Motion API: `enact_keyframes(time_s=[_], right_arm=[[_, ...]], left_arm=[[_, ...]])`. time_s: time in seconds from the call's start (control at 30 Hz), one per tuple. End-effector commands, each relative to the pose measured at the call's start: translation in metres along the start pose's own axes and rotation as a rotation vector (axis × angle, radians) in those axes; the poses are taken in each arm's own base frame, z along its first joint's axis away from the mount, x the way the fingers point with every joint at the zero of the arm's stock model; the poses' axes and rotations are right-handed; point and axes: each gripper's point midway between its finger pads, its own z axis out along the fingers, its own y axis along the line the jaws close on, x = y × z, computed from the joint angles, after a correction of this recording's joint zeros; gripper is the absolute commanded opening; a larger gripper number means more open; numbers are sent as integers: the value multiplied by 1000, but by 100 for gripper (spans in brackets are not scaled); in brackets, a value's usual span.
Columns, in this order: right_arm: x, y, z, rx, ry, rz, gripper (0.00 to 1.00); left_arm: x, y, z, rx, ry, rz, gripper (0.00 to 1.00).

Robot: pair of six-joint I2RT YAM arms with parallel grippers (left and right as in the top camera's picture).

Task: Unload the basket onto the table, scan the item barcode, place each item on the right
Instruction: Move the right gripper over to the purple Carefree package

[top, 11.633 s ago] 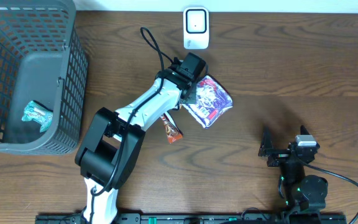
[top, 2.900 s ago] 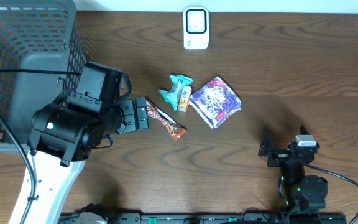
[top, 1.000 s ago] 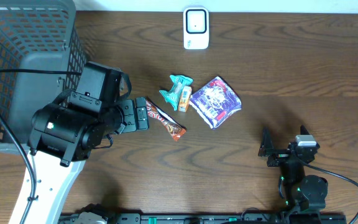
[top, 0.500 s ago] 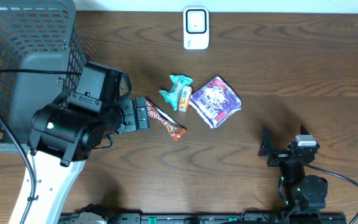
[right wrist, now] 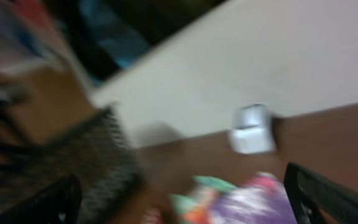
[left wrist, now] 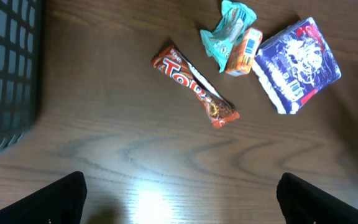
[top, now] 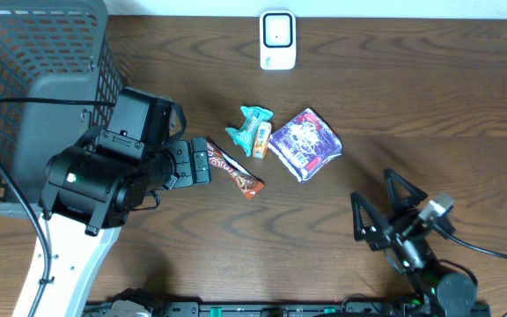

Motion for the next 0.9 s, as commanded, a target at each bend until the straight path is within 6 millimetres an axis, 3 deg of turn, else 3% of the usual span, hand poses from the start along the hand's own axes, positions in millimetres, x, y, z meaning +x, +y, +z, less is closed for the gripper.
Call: enact_keyframes(time_s=[0.0,0.2,0.4,0.53,0.7,0.87], right_arm=[[-18,37,-3,-169,-39,112,99],[-63,63,1,-158,-82,-36,99],[-73,48,31,37,194,-219,99],[-63,18,51,189,447,-178,99],[-34,-16,72,299,751,-20,99],[1,-24,95,215,919,170,99]], left_arm=[[-2,2,-3,-6,-12,8,98],[-2,2,-3,-5,-11,8,98],[-2,2,-3,-5,-11,8,98],[-2,2,-3,-5,-11,8,98],[-2,2,-3,-6,-12,8,98],[-2,2,-3,-6,-12,8,98]])
